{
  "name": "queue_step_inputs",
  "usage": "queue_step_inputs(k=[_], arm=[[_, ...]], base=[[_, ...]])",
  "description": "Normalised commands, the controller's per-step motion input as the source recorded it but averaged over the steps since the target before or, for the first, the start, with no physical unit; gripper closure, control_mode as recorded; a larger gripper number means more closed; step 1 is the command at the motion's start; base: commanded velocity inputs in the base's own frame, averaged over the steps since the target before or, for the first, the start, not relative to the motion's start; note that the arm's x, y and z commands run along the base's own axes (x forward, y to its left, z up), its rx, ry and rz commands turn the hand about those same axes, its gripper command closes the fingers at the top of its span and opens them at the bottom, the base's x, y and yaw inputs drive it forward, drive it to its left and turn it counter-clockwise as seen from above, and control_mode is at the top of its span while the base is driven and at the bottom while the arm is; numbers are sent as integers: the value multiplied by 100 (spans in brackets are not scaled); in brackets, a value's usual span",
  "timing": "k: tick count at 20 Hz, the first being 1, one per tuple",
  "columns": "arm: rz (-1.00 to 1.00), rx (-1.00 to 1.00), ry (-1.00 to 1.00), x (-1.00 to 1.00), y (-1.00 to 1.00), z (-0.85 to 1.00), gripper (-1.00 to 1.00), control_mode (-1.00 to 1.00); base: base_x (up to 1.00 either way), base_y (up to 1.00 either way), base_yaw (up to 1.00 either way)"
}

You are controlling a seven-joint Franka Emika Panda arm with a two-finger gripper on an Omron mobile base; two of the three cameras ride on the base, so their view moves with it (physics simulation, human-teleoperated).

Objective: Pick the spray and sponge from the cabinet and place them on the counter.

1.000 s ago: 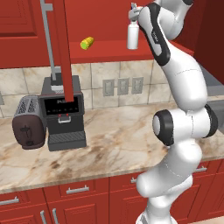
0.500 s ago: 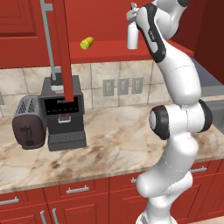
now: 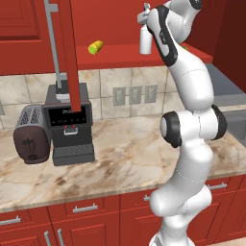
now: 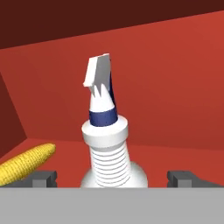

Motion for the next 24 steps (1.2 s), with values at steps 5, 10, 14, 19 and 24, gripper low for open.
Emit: queue_step_inputs(k=[5,10,14,19,24], arm=[[2,0,0,19,0,0,-100,-100],[2,0,0,20,0,0,-100,-100],[2,0,0,25,0,0,-100,-100],[2,0,1,10,0,0,-100,-100],[0,0,0,0,1,0,100,-100]], base=[[0,0,0],[0,0,0],[0,0,0],[0,0,0],[0,0,0]])
